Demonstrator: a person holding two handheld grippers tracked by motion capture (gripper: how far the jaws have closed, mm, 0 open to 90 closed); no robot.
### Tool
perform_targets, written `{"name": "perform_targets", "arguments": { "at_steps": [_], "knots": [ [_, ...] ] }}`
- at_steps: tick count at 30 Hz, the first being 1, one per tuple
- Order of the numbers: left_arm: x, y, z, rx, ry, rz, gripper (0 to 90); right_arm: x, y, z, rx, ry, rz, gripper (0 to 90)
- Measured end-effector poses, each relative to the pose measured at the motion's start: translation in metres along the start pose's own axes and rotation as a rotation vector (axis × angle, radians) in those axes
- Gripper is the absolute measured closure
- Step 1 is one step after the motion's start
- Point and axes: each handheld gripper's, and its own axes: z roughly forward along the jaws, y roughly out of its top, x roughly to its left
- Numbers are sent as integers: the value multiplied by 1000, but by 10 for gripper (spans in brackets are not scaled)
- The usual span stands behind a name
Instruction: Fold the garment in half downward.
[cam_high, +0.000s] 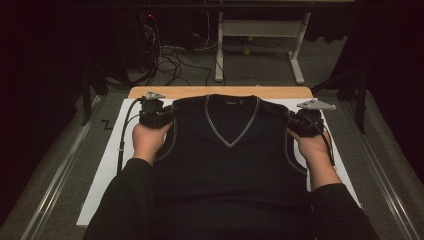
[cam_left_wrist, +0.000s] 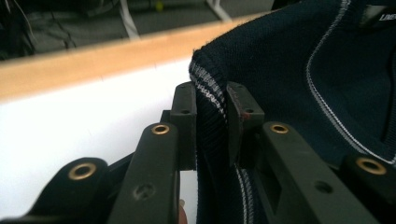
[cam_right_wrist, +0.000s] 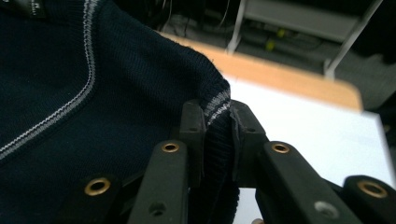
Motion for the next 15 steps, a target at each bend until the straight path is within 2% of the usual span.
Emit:
{"name": "perform_targets", "arguments": {
  "at_steps": [1, 3, 4, 5, 8, 10, 12, 15],
  "knots": [
    [0, 6, -4, -16, 4, 2, 713, 0, 0, 0, 0, 0, 0, 787],
    [0, 17, -12, -47, 11, 6, 713, -1, 11, -5, -32, -6, -2, 786],
    [0, 22, -16, -59, 16, 6, 713, -2, 21, -10, -65, -9, -1, 786],
    [1, 26, -20, -71, 20, 8, 713, -2, 21, -10, -65, -9, -1, 786],
    [4, 37, -28, -101, 39, 6, 713, -1, 41, -18, -123, -6, -9, 786],
    [6, 41, -32, -112, 41, -4, 712, 0, 45, -19, -130, -8, -13, 787],
    [9, 42, -34, -119, 42, -19, 712, 2, 56, -22, -154, -1, -16, 786],
    [10, 40, -33, -118, 30, -23, 712, 4, 60, -23, -148, 5, -22, 786]
  ]
}}
